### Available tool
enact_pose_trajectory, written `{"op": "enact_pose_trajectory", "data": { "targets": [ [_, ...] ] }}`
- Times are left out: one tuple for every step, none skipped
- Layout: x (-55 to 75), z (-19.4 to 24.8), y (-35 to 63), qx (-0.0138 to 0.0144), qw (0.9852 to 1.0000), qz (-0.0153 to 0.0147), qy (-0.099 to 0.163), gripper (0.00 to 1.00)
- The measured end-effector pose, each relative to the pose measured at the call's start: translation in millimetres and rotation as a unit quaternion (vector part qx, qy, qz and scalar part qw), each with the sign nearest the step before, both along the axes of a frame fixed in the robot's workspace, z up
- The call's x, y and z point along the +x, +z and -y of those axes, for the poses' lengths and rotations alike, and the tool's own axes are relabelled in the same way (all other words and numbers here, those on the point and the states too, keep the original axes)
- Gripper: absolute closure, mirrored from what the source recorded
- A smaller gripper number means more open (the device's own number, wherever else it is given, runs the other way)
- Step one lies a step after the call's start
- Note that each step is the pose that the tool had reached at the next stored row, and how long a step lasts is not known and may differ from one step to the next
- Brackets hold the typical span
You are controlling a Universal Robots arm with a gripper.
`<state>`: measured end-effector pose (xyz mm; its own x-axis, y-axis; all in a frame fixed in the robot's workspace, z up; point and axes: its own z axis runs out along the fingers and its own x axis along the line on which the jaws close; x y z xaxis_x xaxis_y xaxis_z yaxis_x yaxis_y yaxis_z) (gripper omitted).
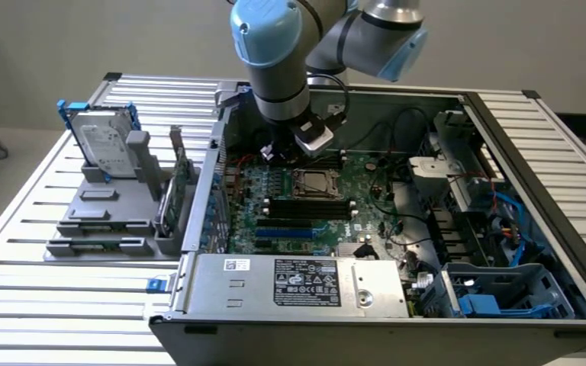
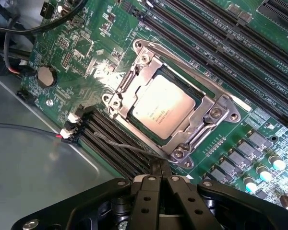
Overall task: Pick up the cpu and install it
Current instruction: 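Install the first cpu locking lever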
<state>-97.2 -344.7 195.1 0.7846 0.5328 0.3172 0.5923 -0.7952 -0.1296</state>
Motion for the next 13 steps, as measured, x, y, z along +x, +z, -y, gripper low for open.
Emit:
{"op": "enact_pose_trajectory", "data": {
  "targets": [
    [0.0,0.0,0.0,0.0,1.0,0.0,0.0,0.89],
    [0.0,0.0,0.0,0.0001,1.0,0.0,0.0,0.89],
    [0.1,0.0,0.0,0.0,1.0,0.0,0.0,0.89],
    [0.3,0.0,0.0,0.0001,1.0,0.0,0.0,0.89],
    [0.7,0.0,0.0,0.0,1.0,0.0,0.0,0.89],
    [1.3,0.0,0.0,0.0,1.0,0.0,0.0,0.89],
    [2.0,0.0,0.0,0.0,1.0,0.0,0.0,0.89],
    [2.6,0.0,0.0,0.0,1.0,0.0,0.0,0.89],
    [3.1,0.0,0.0,0.0001,1.0,0.0,0.0,0.89],
    [3.5,0.0,0.0,0.0,1.0,0.0,0.0,0.89],
    [3.9,0.0,0.0,0.0,1.0,0.0,0.0,0.89],
    [4.2,0.0,0.0,0.0,1.0,0.0,0.0,0.89],
    [4.6,0.0,0.0,0.0,1.0,0.0,0.0,0.89]
  ]
}}
